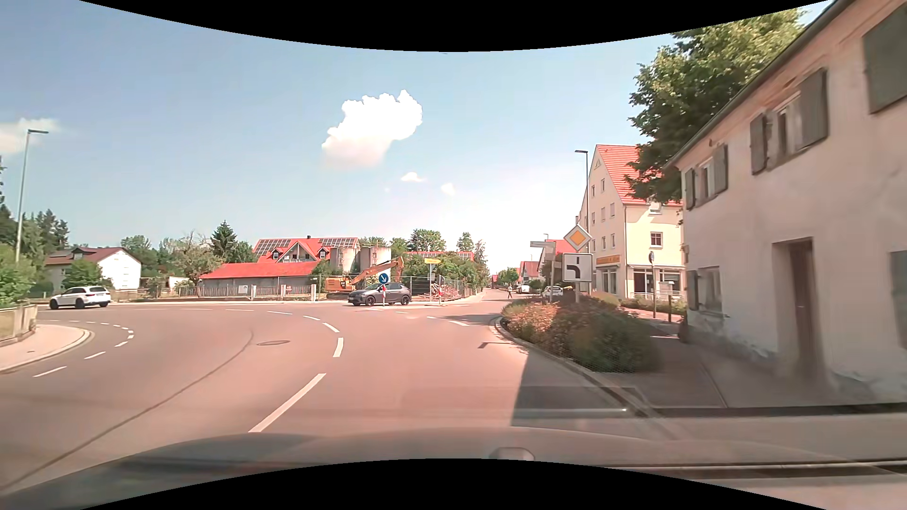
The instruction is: Follow the waypoints while adhering to traffic rules and regulations
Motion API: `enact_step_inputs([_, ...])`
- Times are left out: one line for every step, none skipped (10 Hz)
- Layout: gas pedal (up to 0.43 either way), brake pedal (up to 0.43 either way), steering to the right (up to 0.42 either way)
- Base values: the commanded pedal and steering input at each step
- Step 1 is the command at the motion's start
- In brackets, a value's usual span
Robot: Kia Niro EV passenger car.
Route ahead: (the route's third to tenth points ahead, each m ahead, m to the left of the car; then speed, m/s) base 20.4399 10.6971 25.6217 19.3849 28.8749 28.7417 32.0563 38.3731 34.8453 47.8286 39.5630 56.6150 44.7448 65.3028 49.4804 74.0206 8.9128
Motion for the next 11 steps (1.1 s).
enact_step_inputs([0.079, 0.000, -0.094])
enact_step_inputs([0.079, 0.000, -0.103])
enact_step_inputs([0.079, 0.000, -0.109])
enact_step_inputs([0.079, 0.000, -0.116])
enact_step_inputs([0.079, 0.000, -0.125])
enact_step_inputs([0.087, 0.000, -0.134])
enact_step_inputs([0.098, 0.000, -0.145])
enact_step_inputs([0.110, 0.000, -0.155])
enact_step_inputs([0.110, 0.000, -0.163])
enact_step_inputs([0.118, 0.000, -0.170])
enact_step_inputs([0.130, 0.000, -0.174])
